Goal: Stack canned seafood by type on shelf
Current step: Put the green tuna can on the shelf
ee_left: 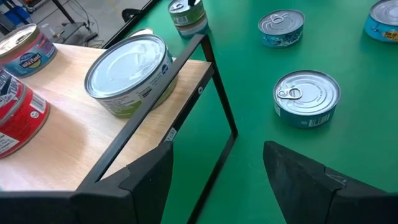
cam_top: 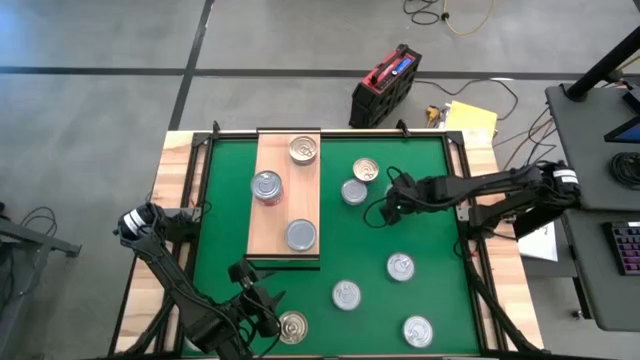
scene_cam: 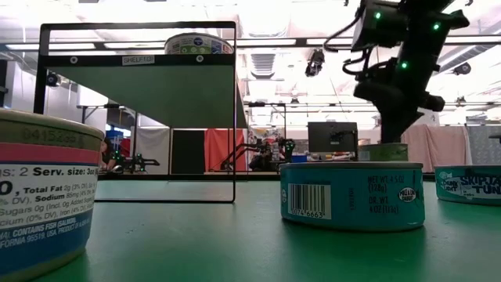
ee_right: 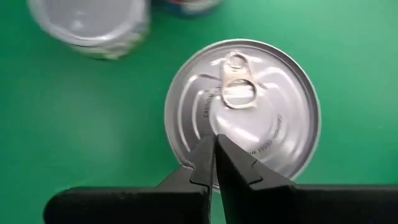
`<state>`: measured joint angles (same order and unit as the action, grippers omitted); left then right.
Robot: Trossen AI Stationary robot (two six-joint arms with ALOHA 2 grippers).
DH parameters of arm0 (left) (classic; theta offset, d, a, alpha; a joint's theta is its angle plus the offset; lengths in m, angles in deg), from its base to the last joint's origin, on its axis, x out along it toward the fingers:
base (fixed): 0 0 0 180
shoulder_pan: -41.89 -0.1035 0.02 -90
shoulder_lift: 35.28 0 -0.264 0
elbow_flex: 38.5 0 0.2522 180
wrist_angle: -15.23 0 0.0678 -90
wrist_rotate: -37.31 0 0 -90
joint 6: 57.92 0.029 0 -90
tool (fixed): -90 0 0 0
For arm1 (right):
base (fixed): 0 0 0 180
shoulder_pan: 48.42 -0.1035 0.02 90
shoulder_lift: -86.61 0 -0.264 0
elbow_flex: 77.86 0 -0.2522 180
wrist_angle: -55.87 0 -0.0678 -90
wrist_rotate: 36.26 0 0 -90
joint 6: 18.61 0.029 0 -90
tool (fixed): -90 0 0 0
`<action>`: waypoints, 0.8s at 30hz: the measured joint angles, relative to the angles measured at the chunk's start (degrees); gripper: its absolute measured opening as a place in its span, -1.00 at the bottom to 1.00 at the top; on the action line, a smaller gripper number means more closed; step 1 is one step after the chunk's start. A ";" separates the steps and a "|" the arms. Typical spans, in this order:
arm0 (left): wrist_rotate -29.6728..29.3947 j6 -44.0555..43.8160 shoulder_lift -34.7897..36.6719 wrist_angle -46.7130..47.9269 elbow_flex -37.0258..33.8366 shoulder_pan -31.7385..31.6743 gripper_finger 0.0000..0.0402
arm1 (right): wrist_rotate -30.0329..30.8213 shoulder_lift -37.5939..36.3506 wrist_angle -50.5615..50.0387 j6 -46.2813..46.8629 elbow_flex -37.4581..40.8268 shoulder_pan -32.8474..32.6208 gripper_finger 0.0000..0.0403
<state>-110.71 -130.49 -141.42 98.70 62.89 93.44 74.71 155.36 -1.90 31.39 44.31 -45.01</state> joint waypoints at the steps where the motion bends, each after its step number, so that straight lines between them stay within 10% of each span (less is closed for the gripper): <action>1: 0.00 -0.01 0.00 -0.25 0.00 -0.01 0.16 | -0.32 0.03 1.44 0.08 0.01 -0.87 -0.95; 24: -0.03 2.40 0.00 -0.47 0.00 -0.02 0.16 | 13.34 -0.65 -9.52 11.94 -1.52 -13.26 -0.95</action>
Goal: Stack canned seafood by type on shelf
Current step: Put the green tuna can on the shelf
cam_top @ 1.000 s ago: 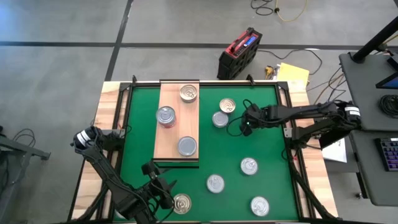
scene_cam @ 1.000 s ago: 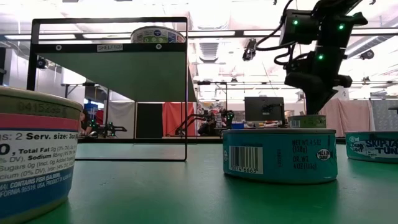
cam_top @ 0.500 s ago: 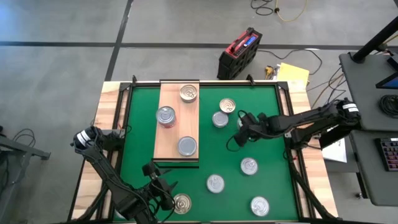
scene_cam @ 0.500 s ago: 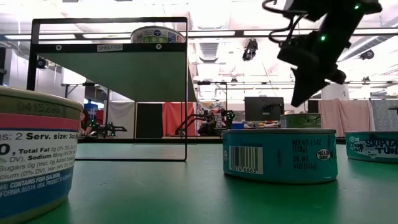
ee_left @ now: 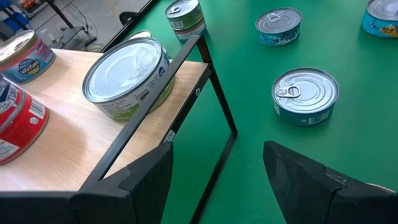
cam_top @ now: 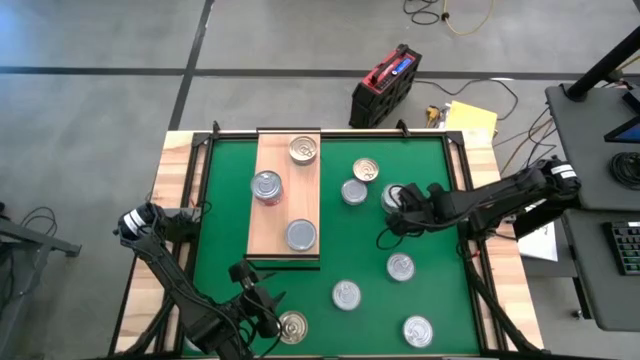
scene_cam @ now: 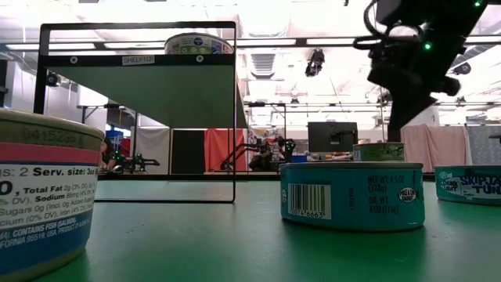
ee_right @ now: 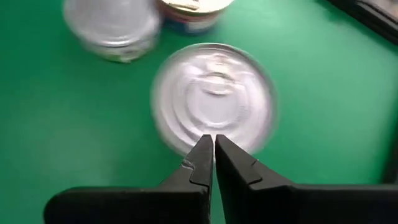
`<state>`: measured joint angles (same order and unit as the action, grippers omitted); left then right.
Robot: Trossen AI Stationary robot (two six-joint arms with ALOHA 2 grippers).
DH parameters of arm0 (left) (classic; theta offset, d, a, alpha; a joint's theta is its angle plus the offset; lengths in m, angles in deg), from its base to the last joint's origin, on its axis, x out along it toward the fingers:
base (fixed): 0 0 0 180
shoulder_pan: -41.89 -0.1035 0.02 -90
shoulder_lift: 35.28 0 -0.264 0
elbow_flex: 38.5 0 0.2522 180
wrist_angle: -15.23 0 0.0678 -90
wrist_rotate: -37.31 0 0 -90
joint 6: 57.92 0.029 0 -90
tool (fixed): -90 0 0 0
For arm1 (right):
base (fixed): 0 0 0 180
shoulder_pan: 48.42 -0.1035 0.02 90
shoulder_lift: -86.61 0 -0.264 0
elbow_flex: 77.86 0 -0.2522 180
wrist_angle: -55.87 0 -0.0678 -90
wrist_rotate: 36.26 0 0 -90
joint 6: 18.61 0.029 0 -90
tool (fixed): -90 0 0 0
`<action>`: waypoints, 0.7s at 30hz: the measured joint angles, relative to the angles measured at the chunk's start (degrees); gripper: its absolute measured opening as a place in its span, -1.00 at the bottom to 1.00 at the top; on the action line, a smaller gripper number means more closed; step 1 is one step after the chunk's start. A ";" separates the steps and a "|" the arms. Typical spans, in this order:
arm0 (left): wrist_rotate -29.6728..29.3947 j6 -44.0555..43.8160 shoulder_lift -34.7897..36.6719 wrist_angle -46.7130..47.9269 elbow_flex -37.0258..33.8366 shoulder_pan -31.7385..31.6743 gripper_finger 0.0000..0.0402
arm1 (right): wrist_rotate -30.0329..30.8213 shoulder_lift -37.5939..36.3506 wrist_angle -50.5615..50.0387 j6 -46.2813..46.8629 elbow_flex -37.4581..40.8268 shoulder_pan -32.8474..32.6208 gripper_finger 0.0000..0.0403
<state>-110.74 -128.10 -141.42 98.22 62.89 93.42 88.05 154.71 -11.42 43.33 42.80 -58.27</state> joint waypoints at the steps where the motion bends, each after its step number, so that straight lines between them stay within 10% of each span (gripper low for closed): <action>1: -0.02 0.44 0.00 -0.02 0.00 0.01 0.16 | 0.02 -0.29 -0.36 0.47 0.00 0.18 -0.95; 21: -0.13 0.66 0.00 -0.15 0.00 -0.73 0.16 | -2.17 0.33 6.27 0.51 3.91 0.99 -0.95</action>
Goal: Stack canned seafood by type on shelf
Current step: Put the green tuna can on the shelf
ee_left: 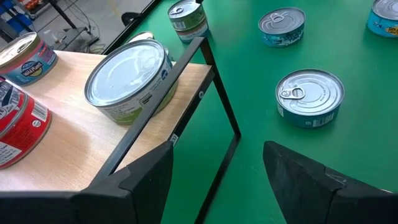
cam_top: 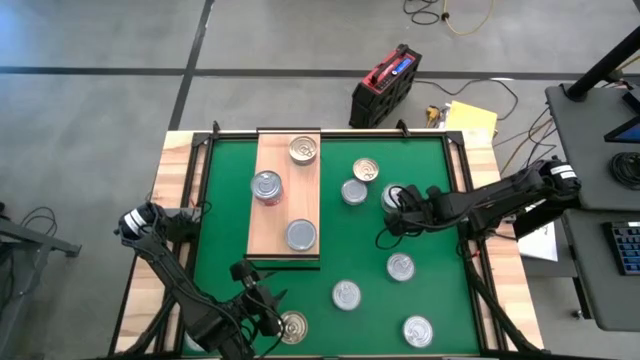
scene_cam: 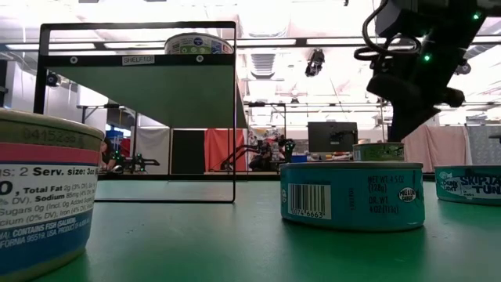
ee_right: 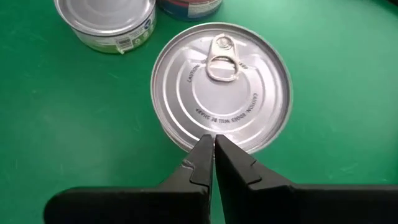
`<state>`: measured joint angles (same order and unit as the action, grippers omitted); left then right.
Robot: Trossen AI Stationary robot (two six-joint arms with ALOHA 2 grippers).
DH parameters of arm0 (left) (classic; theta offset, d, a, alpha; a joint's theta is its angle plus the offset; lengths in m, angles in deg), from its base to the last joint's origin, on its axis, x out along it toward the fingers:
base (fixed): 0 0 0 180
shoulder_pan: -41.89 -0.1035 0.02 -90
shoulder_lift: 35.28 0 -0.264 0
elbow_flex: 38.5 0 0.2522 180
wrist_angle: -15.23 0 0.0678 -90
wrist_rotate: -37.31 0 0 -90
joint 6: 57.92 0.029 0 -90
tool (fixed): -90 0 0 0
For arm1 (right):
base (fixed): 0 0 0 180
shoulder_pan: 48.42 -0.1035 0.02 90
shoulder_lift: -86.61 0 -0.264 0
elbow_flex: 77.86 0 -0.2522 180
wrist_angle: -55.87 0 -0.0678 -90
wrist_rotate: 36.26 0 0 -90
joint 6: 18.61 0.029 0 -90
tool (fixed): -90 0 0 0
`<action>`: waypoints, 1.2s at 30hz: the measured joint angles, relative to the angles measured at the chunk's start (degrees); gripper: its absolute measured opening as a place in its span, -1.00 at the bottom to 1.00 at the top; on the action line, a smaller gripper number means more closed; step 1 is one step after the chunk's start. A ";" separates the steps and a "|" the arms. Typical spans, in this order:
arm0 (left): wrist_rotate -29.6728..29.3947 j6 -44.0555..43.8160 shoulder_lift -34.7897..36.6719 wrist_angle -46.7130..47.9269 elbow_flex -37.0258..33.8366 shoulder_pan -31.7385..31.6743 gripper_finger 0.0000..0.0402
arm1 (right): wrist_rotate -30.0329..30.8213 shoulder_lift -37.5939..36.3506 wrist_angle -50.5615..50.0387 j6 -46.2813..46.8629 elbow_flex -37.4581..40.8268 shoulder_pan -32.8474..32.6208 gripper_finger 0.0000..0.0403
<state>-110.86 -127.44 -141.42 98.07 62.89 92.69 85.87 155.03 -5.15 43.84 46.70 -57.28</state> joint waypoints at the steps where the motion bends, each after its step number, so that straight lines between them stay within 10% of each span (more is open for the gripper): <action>1: 0.00 -0.02 0.00 0.00 0.00 -0.02 0.16 | 0.21 0.00 0.57 -0.04 0.36 0.00 -0.95; 36: 0.02 -0.04 0.00 -1.59 0.00 -0.02 0.16 | -2.75 0.00 2.22 3.06 1.65 -4.30 -0.95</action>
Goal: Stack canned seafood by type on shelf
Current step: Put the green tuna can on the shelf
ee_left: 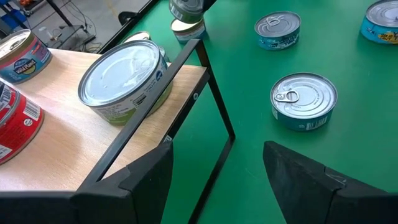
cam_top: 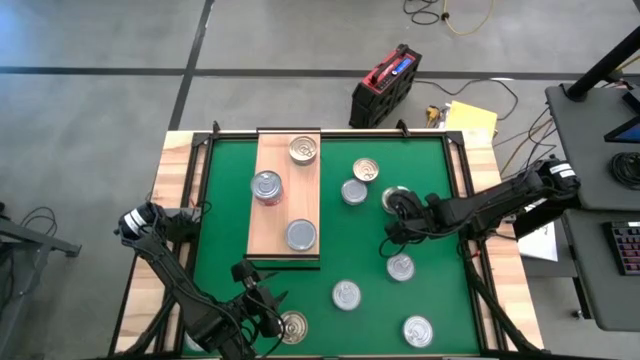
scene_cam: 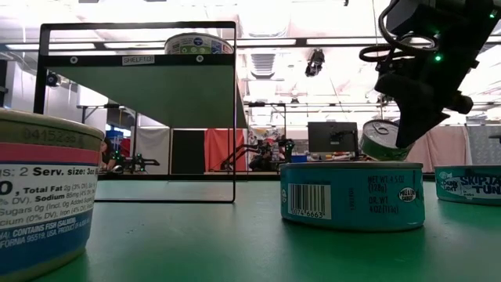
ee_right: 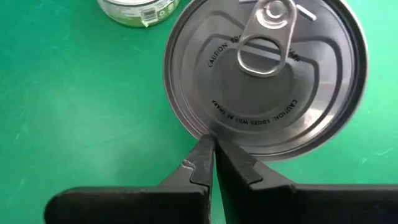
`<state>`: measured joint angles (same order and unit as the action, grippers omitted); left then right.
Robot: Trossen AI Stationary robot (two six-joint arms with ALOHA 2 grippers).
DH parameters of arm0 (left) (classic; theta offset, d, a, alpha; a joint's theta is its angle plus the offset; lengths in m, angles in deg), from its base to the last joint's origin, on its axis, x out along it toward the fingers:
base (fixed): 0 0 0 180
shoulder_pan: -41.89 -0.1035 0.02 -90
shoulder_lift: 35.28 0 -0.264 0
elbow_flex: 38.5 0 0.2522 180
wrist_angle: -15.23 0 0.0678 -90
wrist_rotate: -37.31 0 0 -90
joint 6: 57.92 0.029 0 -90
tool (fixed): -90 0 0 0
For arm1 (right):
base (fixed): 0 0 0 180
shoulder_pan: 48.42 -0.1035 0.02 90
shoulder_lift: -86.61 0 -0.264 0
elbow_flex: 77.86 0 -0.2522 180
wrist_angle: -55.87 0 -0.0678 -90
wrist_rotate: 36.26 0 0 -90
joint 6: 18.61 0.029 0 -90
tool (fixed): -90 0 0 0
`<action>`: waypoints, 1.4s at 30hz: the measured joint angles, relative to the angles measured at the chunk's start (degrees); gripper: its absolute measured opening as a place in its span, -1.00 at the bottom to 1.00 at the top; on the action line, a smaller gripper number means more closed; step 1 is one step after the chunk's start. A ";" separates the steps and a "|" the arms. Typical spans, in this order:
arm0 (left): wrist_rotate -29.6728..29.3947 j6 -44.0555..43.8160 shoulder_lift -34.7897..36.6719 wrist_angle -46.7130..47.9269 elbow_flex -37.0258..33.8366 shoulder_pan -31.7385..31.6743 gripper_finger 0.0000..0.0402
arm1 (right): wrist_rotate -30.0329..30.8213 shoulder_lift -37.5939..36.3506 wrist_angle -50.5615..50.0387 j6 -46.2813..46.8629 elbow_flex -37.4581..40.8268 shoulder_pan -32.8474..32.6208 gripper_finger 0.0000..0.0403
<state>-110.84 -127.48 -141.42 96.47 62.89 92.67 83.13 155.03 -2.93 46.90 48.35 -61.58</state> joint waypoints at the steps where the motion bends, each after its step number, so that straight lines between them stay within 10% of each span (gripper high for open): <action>1: 0.00 0.00 0.00 0.00 0.00 0.00 0.16 | -0.02 0.00 0.11 0.07 0.00 -0.17 -0.95; 42: 0.09 0.00 0.00 -0.66 0.00 0.00 0.16 | -2.54 0.04 0.62 2.47 2.61 -0.60 -0.95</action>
<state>-110.75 -127.48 -141.42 95.82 62.89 92.67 80.59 155.08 -2.30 49.37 50.96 -62.18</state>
